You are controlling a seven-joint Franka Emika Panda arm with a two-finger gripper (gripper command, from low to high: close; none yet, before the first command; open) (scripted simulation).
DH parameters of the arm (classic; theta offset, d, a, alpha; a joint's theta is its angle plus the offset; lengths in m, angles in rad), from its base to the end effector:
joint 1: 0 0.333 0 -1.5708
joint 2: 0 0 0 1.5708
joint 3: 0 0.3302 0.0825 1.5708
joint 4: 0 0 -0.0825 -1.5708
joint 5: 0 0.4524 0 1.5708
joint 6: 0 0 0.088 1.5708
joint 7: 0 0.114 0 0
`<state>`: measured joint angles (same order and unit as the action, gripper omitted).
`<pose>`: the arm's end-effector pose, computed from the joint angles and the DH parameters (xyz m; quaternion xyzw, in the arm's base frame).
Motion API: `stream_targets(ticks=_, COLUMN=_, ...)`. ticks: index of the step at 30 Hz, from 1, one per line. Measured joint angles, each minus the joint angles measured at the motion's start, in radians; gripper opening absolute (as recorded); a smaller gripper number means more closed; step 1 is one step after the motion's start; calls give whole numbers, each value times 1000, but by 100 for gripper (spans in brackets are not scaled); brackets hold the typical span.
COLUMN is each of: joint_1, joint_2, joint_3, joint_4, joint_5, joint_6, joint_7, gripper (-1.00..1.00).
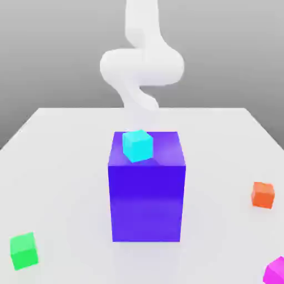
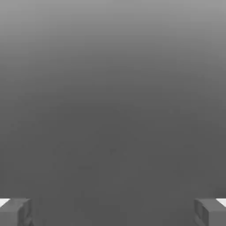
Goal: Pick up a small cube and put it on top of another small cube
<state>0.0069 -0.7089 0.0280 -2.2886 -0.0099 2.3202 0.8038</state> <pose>0.4424 0.0188 0.6909 -0.8649 0.3478 -0.3362 0.1342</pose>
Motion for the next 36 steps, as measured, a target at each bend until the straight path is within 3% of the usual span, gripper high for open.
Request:
stream_targets(ticks=18, joint_1=85, joint_2=659, joint_3=193, joint_4=83, joint_5=-133, joint_6=143, joint_7=71, gripper=0)
stream_targets(ticks=31, joint_1=222, joint_2=1128, joint_3=243, joint_4=142, joint_5=-216, joint_6=246, joint_7=114, gripper=0)
stream_targets(ticks=35, joint_1=265, joint_2=1273, joint_3=208, joint_4=173, joint_5=-260, joint_6=334, joint_7=144, gripper=0)
stream_targets(ticks=36, joint_1=275, joint_2=1303, joint_3=196, joint_4=181, joint_5=-270, joint_6=356, joint_7=151, gripper=-100)
